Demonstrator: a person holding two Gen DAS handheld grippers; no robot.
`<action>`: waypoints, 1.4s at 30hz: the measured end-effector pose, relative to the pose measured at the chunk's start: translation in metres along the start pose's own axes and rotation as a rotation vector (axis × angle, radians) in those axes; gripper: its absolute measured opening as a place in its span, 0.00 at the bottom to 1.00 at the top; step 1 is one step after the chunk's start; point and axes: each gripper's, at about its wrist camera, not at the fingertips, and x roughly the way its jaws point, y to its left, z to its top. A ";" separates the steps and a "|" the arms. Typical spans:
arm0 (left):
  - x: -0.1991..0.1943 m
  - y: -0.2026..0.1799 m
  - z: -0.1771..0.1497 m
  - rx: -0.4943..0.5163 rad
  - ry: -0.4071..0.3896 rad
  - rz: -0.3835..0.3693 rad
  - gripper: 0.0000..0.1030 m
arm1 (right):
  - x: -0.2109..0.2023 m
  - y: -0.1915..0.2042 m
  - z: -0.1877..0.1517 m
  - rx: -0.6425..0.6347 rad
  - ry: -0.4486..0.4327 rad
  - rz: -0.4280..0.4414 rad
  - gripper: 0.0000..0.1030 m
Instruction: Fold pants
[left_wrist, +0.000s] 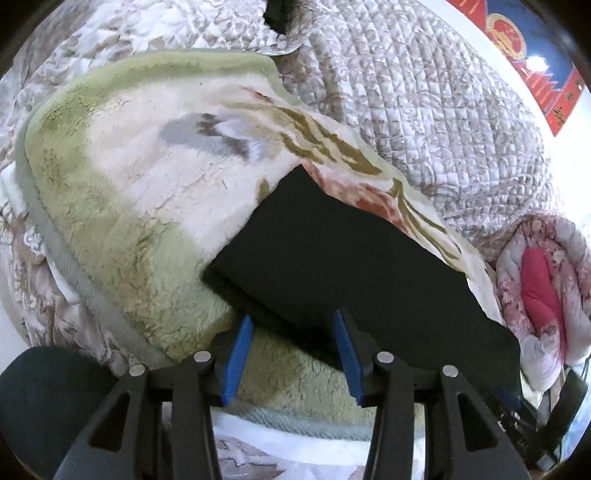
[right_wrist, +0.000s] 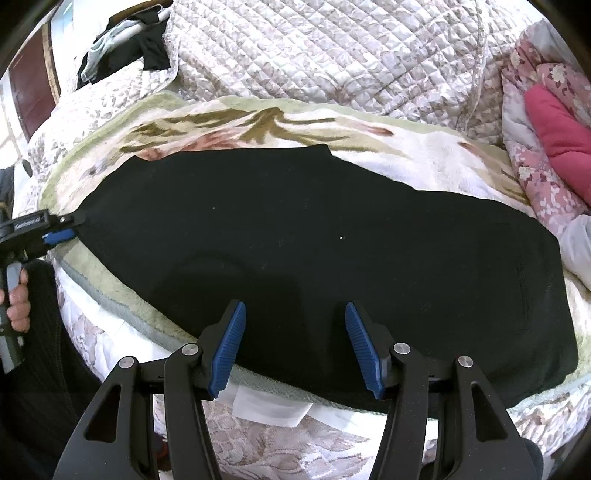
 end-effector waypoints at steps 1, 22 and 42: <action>0.002 -0.001 0.001 0.006 0.001 0.004 0.46 | 0.001 0.000 0.000 0.004 0.004 0.001 0.55; 0.020 -0.052 0.031 0.262 -0.020 0.085 0.07 | -0.002 -0.007 0.001 0.034 -0.018 0.005 0.55; 0.055 -0.249 -0.038 0.679 0.167 -0.366 0.07 | -0.030 -0.068 -0.013 0.226 -0.087 -0.057 0.55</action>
